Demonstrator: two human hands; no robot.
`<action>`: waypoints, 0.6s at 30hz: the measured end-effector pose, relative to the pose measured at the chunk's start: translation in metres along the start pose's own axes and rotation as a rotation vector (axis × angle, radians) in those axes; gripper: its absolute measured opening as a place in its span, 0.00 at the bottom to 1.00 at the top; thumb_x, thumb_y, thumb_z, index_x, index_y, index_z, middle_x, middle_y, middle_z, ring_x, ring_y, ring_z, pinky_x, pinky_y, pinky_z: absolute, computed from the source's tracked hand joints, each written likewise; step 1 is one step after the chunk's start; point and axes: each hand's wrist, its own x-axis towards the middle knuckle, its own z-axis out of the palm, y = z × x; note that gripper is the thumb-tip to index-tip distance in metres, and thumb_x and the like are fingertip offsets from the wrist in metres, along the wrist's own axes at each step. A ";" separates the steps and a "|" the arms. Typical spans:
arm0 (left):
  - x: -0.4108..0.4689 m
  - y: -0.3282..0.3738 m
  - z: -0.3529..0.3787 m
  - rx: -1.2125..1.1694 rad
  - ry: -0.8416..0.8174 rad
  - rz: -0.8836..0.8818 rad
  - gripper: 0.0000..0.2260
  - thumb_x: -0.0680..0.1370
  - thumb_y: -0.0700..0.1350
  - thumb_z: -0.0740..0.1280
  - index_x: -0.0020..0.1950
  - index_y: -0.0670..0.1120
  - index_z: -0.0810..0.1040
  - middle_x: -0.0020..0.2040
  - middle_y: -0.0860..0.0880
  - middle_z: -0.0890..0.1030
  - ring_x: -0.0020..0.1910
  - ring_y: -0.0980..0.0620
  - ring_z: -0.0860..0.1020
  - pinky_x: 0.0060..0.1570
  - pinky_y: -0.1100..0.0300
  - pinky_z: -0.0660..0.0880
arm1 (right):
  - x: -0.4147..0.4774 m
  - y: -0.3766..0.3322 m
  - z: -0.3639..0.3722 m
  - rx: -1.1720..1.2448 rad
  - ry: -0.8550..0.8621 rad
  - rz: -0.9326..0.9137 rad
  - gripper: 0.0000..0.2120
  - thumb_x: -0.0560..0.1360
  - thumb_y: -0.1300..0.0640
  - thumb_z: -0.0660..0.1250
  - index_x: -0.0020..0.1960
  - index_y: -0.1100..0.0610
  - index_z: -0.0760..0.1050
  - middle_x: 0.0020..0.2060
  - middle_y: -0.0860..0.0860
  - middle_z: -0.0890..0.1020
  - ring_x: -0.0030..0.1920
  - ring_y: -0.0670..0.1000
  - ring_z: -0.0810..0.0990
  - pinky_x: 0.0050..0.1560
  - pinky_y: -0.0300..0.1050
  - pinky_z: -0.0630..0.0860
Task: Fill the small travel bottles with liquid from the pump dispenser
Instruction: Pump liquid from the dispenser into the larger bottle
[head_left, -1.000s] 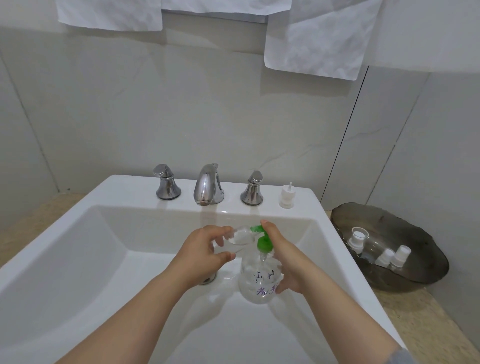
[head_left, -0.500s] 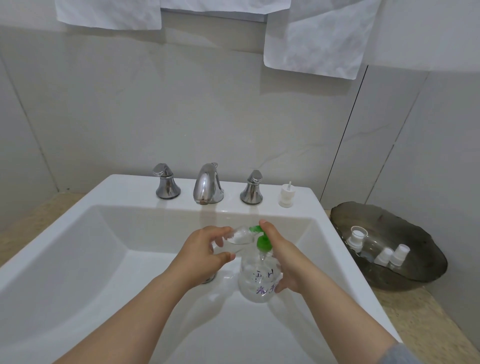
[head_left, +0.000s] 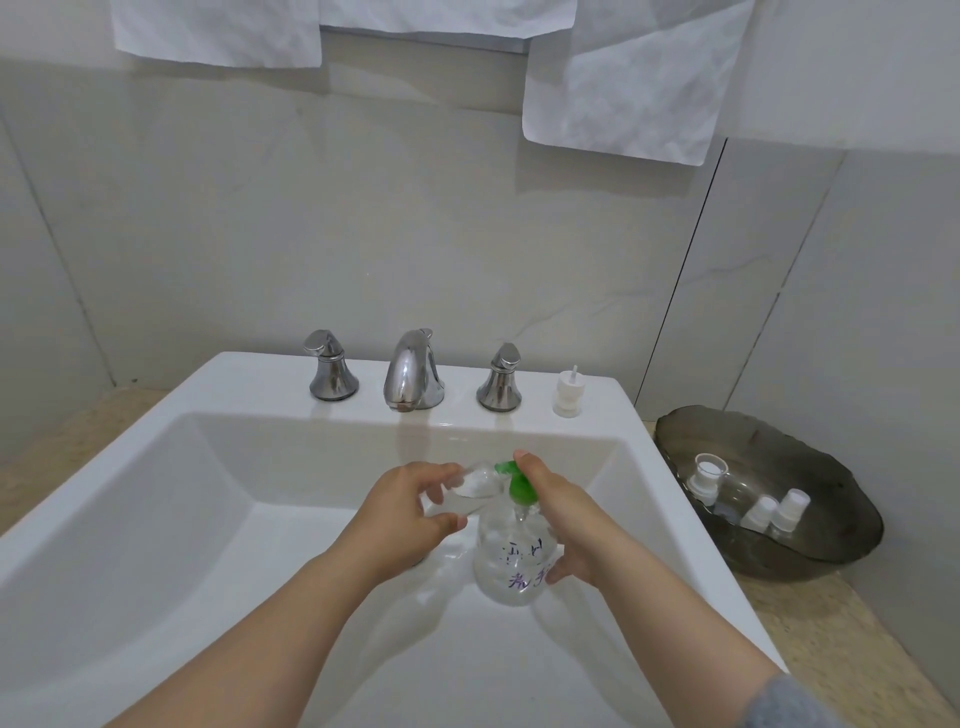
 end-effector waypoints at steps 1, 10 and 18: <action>0.000 0.000 0.000 -0.003 -0.001 -0.002 0.16 0.70 0.44 0.74 0.56 0.55 0.79 0.49 0.51 0.78 0.40 0.53 0.74 0.48 0.60 0.74 | 0.001 0.001 0.000 0.003 0.002 -0.002 0.25 0.77 0.35 0.56 0.66 0.50 0.68 0.61 0.52 0.71 0.60 0.60 0.68 0.60 0.69 0.68; 0.001 0.003 -0.005 -0.030 0.020 0.015 0.15 0.70 0.44 0.74 0.55 0.55 0.79 0.47 0.51 0.77 0.39 0.52 0.73 0.45 0.61 0.72 | 0.014 0.007 -0.001 0.039 -0.068 0.044 0.36 0.69 0.26 0.58 0.70 0.47 0.67 0.68 0.52 0.71 0.69 0.63 0.67 0.64 0.72 0.64; 0.002 0.004 -0.006 -0.037 0.013 0.025 0.16 0.71 0.44 0.74 0.55 0.58 0.77 0.47 0.52 0.76 0.36 0.55 0.70 0.40 0.66 0.70 | 0.015 0.005 -0.002 0.060 -0.089 0.072 0.37 0.68 0.26 0.59 0.70 0.45 0.67 0.68 0.51 0.71 0.67 0.64 0.69 0.63 0.71 0.64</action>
